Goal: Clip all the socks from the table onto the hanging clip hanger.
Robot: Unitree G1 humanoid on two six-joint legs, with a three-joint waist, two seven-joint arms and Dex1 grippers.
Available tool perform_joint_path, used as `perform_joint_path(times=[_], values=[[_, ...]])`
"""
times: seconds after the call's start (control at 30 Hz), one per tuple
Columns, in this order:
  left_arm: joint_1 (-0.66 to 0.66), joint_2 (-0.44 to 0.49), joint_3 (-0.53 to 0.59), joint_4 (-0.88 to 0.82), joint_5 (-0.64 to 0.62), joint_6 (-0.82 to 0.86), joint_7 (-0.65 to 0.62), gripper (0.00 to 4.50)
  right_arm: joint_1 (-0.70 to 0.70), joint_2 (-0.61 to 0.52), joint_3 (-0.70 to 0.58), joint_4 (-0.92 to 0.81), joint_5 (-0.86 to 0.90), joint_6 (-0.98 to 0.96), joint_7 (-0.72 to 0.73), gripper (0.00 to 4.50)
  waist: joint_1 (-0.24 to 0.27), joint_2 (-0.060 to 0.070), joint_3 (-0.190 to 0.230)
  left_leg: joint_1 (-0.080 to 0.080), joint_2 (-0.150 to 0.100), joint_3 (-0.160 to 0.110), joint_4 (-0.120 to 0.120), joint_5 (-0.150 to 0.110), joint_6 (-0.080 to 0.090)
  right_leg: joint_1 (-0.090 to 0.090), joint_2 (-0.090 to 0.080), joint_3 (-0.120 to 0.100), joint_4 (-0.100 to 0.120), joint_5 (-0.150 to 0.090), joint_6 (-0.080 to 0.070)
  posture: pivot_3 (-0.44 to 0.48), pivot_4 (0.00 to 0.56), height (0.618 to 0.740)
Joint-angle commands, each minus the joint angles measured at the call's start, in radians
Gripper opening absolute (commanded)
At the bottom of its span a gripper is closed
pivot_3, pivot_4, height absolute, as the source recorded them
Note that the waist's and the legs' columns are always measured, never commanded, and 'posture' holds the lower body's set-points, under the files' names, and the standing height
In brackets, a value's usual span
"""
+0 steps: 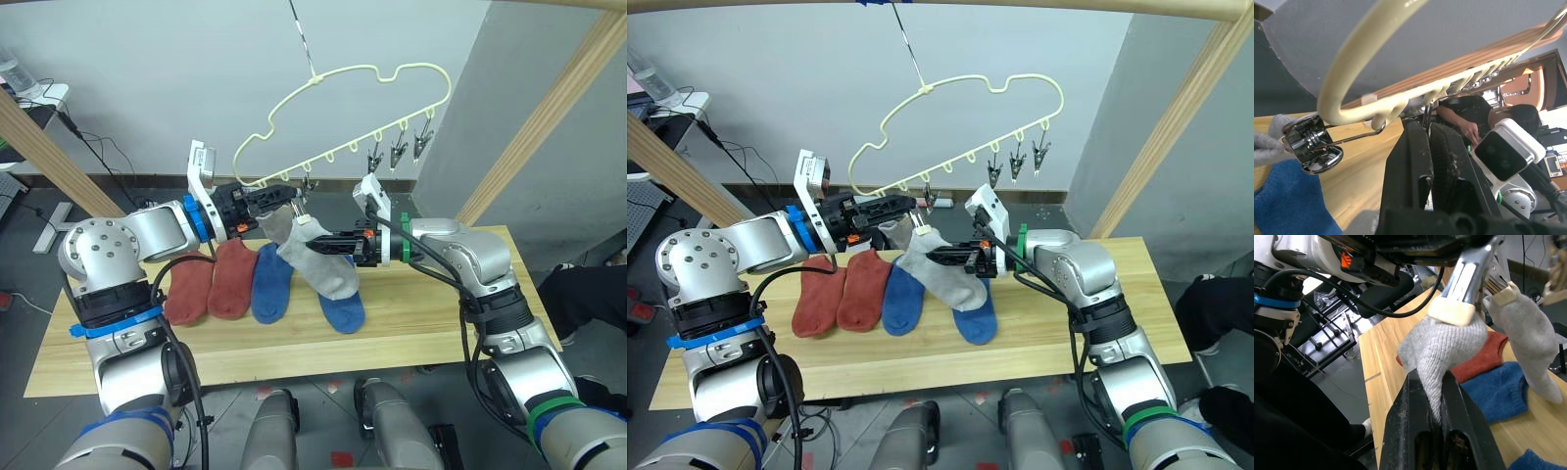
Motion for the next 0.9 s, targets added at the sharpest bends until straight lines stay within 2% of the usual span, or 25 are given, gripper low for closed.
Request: perform_joint_path(times=[0.03,0.2,0.5,0.53,0.6,0.63,0.7,0.9], values=[[0.016,0.021,-0.037,-0.036,0.002,-0.025,-0.026,0.00,-0.018,0.009,-0.025,-0.037,0.028,-0.005,0.006,0.03,0.000,0.000,0.000,0.000,0.000,0.000,0.000,0.000,0.000,0.000,0.000,0.000,0.000,0.000,0.000,-0.030,0.259,0.740],[0.009,0.015,-0.020,-0.029,-0.042,-0.024,-0.039,1.52,-0.016,0.010,-0.025,-0.034,0.020,-0.009,0.000,0.00,0.000,0.000,0.000,0.000,0.000,0.000,0.000,0.000,0.000,0.000,0.000,0.000,0.000,0.000,0.000,-0.035,0.261,0.740],[0.015,0.037,-0.050,-0.039,-0.029,-0.030,-0.041,4.28,-0.012,0.018,-0.005,-0.020,-0.022,-0.051,-0.026,0.00,0.000,0.000,0.000,0.000,0.000,0.000,0.000,0.000,0.000,0.000,0.000,0.000,0.000,0.000,0.000,-0.040,0.263,0.740],[0.019,0.042,-0.056,-0.044,-0.026,-0.032,-0.043,4.48,-0.013,0.023,-0.008,-0.018,-0.024,-0.052,-0.037,0.00,-0.001,0.000,0.000,0.000,0.000,0.000,0.000,0.000,0.000,0.000,0.000,0.000,0.000,0.000,0.000,-0.040,0.263,0.740],[0.033,0.057,-0.074,-0.064,-0.016,-0.044,-0.050,4.48,-0.012,0.034,-0.008,-0.015,-0.039,-0.067,-0.062,0.00,-0.002,0.000,0.000,0.000,0.000,0.000,0.000,0.000,0.000,-0.001,0.000,0.000,0.000,0.000,0.000,-0.040,0.262,0.740],[0.051,0.063,-0.091,-0.086,0.004,-0.060,-0.040,4.50,-0.004,0.050,-0.004,-0.016,-0.053,-0.085,-0.086,0.39,-0.003,0.000,0.000,0.000,0.000,0.000,0.000,0.000,0.000,-0.001,0.000,0.000,0.000,0.000,0.000,-0.040,0.262,0.740],[0.092,0.081,-0.137,-0.141,0.045,-0.109,-0.041,4.50,0.015,0.075,0.004,-0.026,-0.068,-0.105,-0.116,0.74,-0.003,0.000,0.000,-0.001,0.001,0.000,-0.001,0.000,0.000,-0.001,0.000,0.001,0.000,0.000,0.000,-0.041,0.260,0.740],[0.182,0.101,-0.211,-0.282,0.121,-0.238,-0.044,4.50,0.080,0.070,0.021,-0.101,-0.097,-0.131,-0.148,2.91,0.002,0.000,0.000,-0.002,0.001,0.000,-0.001,0.000,0.000,-0.002,-0.001,0.001,0.000,0.000,0.000,-0.031,0.264,0.740]])
